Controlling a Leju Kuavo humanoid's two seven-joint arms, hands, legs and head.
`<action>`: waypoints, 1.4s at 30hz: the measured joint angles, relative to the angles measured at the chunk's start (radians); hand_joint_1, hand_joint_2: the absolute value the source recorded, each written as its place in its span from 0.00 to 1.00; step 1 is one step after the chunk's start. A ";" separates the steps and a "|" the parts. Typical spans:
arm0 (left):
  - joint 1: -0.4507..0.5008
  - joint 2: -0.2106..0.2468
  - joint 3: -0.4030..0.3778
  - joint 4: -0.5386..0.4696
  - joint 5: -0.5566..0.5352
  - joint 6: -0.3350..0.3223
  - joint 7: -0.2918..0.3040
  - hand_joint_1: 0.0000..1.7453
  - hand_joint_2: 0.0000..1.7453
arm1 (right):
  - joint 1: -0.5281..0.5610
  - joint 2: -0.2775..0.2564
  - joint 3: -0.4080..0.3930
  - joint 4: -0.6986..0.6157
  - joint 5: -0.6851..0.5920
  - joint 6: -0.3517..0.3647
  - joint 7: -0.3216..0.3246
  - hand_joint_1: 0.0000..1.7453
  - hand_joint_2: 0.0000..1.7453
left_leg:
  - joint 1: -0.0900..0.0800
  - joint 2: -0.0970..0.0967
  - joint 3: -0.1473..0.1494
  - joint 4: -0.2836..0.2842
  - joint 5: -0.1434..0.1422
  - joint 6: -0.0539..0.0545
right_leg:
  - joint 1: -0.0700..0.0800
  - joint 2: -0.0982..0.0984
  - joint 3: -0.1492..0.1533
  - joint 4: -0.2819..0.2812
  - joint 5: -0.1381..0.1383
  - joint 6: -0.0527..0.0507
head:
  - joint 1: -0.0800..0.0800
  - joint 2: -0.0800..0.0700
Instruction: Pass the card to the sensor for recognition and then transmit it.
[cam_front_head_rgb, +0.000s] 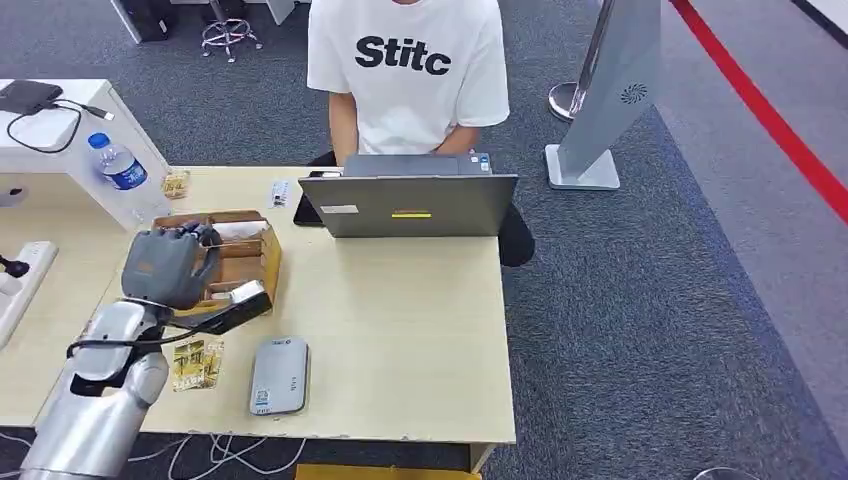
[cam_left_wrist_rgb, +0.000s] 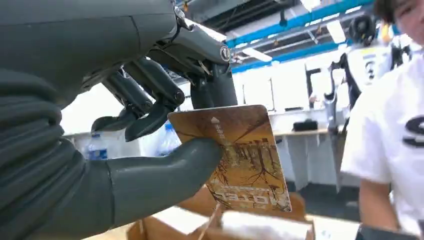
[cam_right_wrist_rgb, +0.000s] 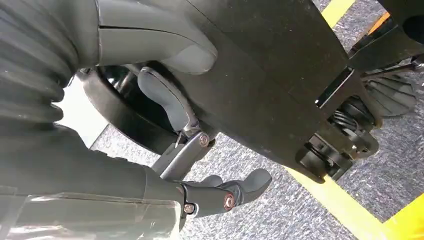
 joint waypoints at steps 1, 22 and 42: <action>0.000 0.000 0.000 -0.015 -0.003 -0.010 0.000 1.00 1.00 | 0.000 0.000 0.000 0.000 0.000 0.000 0.000 0.00 1.00 | 0.000 0.000 0.000 0.000 0.000 0.000 | 0.000 0.000 0.000 0.000 0.000 0.000 | 0.000 0.000; -0.050 -0.030 0.006 0.014 -0.049 -0.073 0.020 1.00 1.00 | 0.001 0.000 0.000 0.000 0.000 -0.001 -0.012 0.00 1.00 | 0.000 -0.001 0.000 0.000 0.000 0.000 | 0.000 0.000 0.000 0.000 0.000 0.000 | 0.000 0.000; -0.295 -0.009 0.085 0.431 -0.129 -0.058 0.032 1.00 1.00 | 0.005 0.000 0.000 0.000 0.000 0.002 -0.027 0.00 1.00 | 0.001 0.000 -0.001 0.000 0.002 -0.002 | 0.000 0.000 -0.001 0.000 0.002 -0.001 | 0.000 0.000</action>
